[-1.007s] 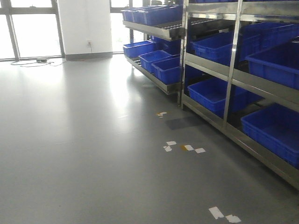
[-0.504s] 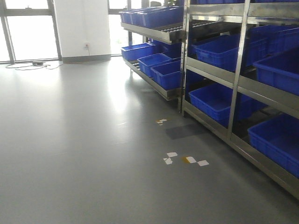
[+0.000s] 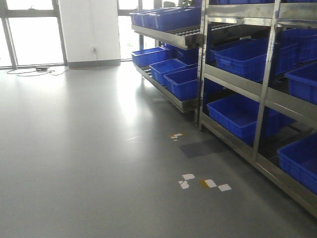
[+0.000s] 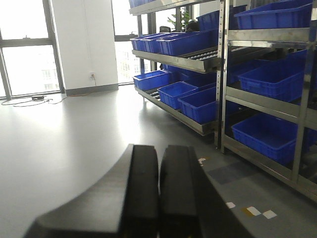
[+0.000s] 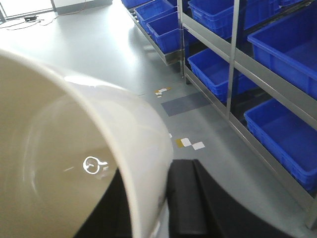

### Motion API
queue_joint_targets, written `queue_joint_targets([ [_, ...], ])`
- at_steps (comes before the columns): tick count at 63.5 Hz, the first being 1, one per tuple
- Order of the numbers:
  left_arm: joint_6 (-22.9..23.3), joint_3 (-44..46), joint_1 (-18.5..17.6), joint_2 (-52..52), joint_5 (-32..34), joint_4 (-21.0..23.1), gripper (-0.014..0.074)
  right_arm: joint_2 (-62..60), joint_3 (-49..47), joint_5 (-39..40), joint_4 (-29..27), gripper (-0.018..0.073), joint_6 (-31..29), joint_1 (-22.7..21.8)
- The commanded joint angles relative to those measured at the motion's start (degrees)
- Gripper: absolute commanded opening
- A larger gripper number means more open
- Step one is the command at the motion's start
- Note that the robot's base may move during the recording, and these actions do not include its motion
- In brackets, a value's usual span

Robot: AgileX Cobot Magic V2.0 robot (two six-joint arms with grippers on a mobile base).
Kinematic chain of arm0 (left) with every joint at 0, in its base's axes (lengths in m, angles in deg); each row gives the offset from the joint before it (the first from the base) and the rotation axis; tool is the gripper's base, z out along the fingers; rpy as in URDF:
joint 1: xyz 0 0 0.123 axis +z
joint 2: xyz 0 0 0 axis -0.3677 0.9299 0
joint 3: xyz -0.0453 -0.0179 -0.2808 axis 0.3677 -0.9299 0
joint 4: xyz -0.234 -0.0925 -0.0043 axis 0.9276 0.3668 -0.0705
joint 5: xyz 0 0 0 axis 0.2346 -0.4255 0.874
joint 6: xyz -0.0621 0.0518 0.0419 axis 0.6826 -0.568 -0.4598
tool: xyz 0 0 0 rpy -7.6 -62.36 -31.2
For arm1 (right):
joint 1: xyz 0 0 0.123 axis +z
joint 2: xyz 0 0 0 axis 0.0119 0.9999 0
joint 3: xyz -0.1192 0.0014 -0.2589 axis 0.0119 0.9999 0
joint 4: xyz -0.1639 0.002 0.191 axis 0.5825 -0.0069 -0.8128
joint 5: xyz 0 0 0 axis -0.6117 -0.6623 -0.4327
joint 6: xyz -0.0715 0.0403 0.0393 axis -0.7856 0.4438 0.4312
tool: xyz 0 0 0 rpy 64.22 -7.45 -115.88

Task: Move white bin to right shelf second layer
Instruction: 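Drive past the crate shelves toward the windows holding the bin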

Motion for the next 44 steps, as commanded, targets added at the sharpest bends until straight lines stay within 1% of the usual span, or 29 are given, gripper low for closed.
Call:
queue_joint_targets([
  [1,0.43,-1.90,0.03,-0.76,4.99,0.29,0.0085,0.65,-1.66,6.14,0.41,0.0057,-0.12,-0.44],
  [44,0.43,-1.90,0.03,-0.76,4.99,0.29,0.0085,0.65,-1.66,6.14,0.41,0.0057,-0.12,-0.44],
])
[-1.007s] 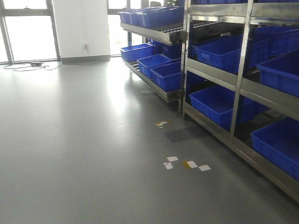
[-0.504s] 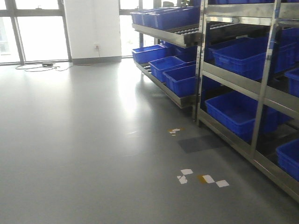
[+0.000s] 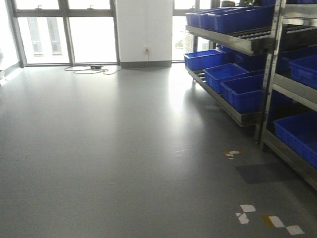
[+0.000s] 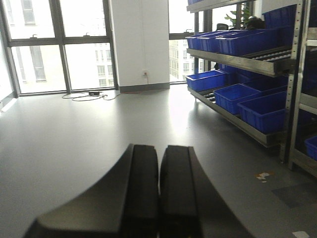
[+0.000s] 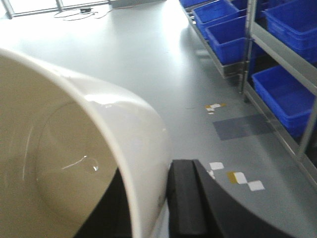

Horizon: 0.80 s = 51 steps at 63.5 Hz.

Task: Move white bin to right shelf second layer
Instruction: 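Drive past the crate shelves toward the windows holding the bin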

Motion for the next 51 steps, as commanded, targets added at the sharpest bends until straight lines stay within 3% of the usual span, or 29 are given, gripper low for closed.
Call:
queue_joint_targets([
  [1,0.43,-1.90,0.03,-0.76,4.99,0.29,0.0085,0.65,-1.66,6.14,0.41,0.0057,-0.12,-0.44],
  [51,0.43,-1.90,0.03,-0.76,4.99,0.29,0.0085,0.65,-1.66,6.14,0.41,0.0057,-0.12,-0.44],
])
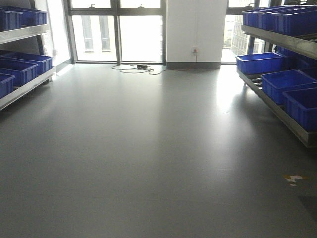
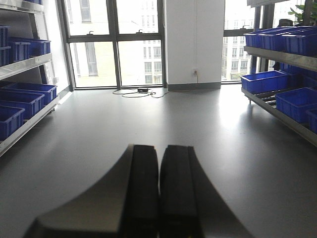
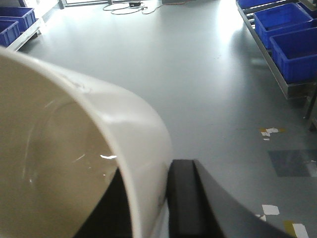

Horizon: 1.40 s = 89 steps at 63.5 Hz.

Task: Move white bin to right shelf second layer
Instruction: 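Drive past the crate shelves toward the windows holding the bin, then continue driving and turning toward the windows with the bin held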

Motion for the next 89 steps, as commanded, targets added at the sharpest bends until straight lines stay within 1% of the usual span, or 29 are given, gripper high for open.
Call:
queue_joint_targets([
  [1,0.43,-1.90,0.03,-0.76,4.99,0.29,0.0085,0.65,-1.66,6.14,0.41,0.0057,-0.12,-0.44],
  [89,0.43,-1.90,0.03,-0.76,4.99,0.29,0.0085,0.65,-1.66,6.14,0.41,0.0057,-0.12,-0.44],
])
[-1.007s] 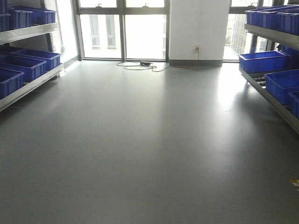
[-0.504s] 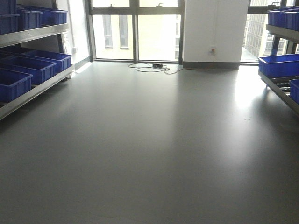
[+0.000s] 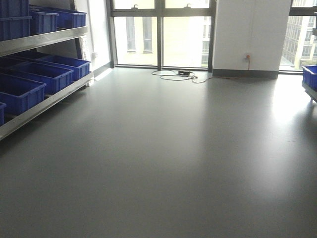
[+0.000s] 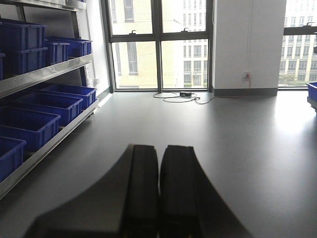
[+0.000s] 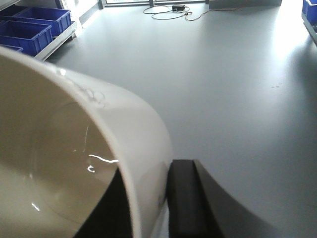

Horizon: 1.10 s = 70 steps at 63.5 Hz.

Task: Move white bin to right shelf second layer
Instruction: 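Continue driving and turning toward the windows with the bin held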

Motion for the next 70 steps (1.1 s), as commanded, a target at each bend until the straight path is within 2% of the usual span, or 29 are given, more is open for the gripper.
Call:
queue_joint_targets([
  [1,0.43,-1.90,0.03,-0.76,4.99,0.29,0.0085,0.65,-1.66,6.14,0.41,0.0057,-0.12,-0.44],
  [70,0.43,-1.90,0.03,-0.76,4.99,0.29,0.0085,0.65,-1.66,6.14,0.41,0.0057,-0.12,-0.44],
])
